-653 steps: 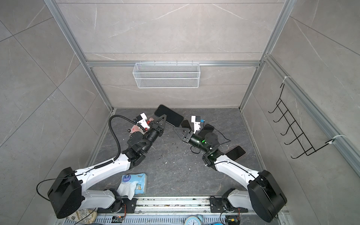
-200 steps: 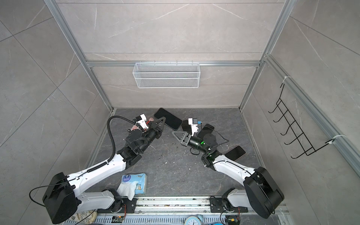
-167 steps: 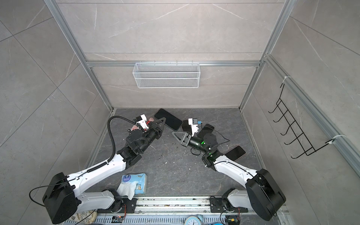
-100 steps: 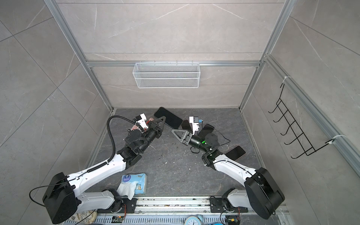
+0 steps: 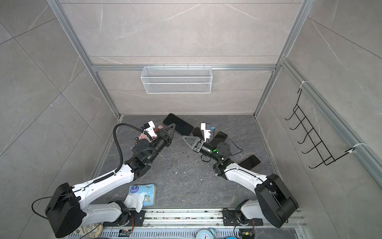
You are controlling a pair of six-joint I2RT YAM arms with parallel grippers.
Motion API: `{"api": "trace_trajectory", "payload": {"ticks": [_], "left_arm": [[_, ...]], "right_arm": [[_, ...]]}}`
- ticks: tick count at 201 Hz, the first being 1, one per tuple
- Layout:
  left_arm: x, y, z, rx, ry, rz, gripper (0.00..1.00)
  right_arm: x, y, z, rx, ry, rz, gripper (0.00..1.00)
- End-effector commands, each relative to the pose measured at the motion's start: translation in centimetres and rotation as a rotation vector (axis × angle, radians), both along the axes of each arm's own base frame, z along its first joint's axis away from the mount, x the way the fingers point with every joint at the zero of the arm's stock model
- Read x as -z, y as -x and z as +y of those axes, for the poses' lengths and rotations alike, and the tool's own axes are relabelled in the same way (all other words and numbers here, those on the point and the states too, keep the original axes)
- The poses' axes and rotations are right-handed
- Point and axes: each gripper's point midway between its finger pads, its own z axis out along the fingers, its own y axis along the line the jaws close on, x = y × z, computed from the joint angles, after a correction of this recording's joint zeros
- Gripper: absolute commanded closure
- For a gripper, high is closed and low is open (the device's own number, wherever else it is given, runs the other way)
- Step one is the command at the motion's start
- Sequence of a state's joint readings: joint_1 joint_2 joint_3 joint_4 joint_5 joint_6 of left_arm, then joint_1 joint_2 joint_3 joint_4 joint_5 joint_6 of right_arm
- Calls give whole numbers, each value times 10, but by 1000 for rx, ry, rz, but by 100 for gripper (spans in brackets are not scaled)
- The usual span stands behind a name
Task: Take the phone out of the phone case
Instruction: Remove the phone case from the phone.
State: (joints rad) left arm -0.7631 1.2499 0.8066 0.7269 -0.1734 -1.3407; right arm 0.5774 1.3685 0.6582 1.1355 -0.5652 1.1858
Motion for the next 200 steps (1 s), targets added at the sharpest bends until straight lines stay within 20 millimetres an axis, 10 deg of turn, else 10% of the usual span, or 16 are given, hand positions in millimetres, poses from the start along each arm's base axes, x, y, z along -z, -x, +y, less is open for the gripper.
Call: {"api": "trace_trajectory", "payload": {"ticks": [1,109,200], "left_arm": [[-37,7,8,-7,92,-102,100],[-33,10,-6,71,-5,55,100],[-32,11,-29,195,-35,85,100]], "right_arm": [[-12,0,-1,-1,-32,-43,85],[37,-4,-14,176,432,-229,100],[20,-26,-43,365,595,-352,100]]}}
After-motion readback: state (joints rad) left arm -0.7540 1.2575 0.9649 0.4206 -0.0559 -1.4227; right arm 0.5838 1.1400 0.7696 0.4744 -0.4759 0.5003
